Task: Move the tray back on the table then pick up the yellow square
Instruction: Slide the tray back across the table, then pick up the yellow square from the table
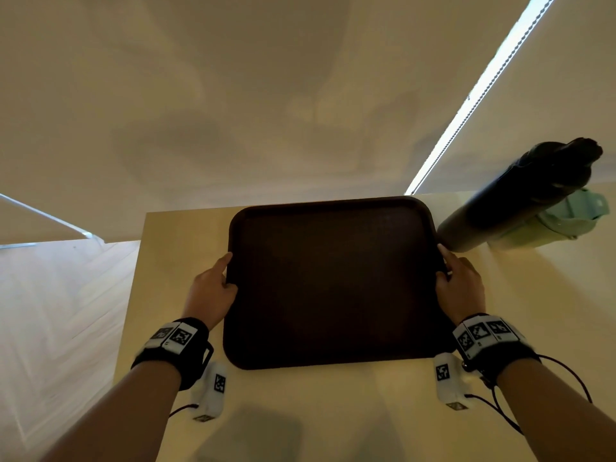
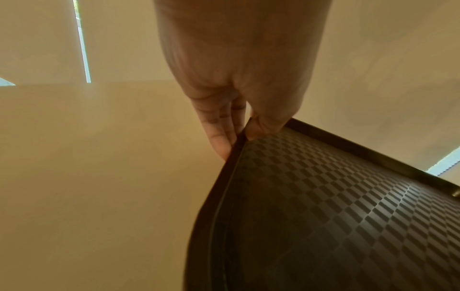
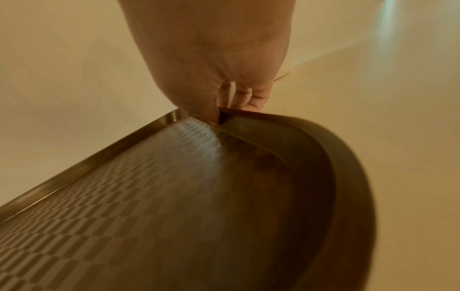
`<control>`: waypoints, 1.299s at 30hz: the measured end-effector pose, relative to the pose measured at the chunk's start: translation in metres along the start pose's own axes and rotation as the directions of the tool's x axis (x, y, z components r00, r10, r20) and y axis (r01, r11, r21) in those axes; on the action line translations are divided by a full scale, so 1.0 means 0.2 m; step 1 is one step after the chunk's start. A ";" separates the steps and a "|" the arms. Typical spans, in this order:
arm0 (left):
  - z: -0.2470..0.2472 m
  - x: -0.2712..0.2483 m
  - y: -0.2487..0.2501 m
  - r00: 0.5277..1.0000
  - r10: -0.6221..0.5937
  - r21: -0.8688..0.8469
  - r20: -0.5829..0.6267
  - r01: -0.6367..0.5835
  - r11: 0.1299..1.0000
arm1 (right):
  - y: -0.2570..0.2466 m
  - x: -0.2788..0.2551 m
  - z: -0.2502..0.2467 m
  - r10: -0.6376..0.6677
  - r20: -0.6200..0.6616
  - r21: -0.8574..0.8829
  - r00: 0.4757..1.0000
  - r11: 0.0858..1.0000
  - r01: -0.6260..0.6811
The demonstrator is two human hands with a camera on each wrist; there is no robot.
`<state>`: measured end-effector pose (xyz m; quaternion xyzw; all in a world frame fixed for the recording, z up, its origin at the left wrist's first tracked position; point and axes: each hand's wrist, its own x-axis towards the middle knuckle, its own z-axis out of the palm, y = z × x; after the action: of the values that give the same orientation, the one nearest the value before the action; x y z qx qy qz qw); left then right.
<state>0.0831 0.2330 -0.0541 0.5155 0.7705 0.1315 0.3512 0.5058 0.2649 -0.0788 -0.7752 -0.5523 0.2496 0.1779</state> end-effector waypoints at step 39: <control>-0.21 -1.38 -0.60 0.870 -0.420 -0.278 0.259 0.484 0.830 | -0.57 -1.56 0.33 -0.185 0.707 0.345 0.683 0.933 -0.104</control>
<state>0.0314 -0.0561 0.0208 0.2607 0.8007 0.1239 0.5249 0.2967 0.0076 -0.0106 -0.5529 -0.5394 0.6291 0.0869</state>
